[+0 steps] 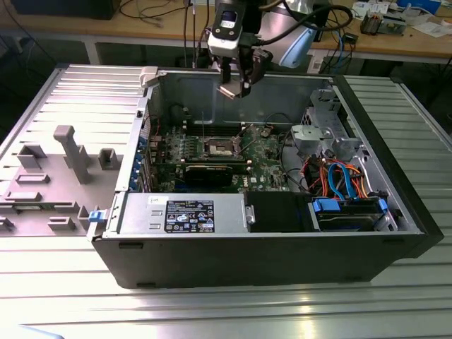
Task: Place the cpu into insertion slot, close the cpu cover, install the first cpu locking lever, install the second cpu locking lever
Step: 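Place the cpu into insertion slot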
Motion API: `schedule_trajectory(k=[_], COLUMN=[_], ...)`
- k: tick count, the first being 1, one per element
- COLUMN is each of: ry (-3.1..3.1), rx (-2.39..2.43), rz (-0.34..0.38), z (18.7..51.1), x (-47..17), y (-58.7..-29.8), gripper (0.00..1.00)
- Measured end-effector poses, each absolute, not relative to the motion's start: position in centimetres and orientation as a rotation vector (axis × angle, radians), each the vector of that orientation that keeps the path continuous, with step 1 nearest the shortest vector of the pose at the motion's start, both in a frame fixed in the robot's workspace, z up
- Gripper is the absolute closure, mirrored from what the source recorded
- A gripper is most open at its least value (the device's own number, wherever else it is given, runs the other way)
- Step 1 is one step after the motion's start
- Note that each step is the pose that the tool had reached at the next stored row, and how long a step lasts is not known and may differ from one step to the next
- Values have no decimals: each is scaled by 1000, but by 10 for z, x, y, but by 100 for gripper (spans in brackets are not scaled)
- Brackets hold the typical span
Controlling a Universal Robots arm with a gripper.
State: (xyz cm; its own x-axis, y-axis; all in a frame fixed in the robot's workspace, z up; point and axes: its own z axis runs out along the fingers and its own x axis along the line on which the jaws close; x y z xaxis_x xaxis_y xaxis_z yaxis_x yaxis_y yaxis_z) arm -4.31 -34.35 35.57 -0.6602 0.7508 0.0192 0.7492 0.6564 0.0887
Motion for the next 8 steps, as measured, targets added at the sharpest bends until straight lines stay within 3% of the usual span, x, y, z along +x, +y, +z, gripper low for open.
schedule_trajectory(k=[8], ry=[2781], rx=[1404], rz=[135], z=[355], x=[-43], y=[-343], gripper=[45])
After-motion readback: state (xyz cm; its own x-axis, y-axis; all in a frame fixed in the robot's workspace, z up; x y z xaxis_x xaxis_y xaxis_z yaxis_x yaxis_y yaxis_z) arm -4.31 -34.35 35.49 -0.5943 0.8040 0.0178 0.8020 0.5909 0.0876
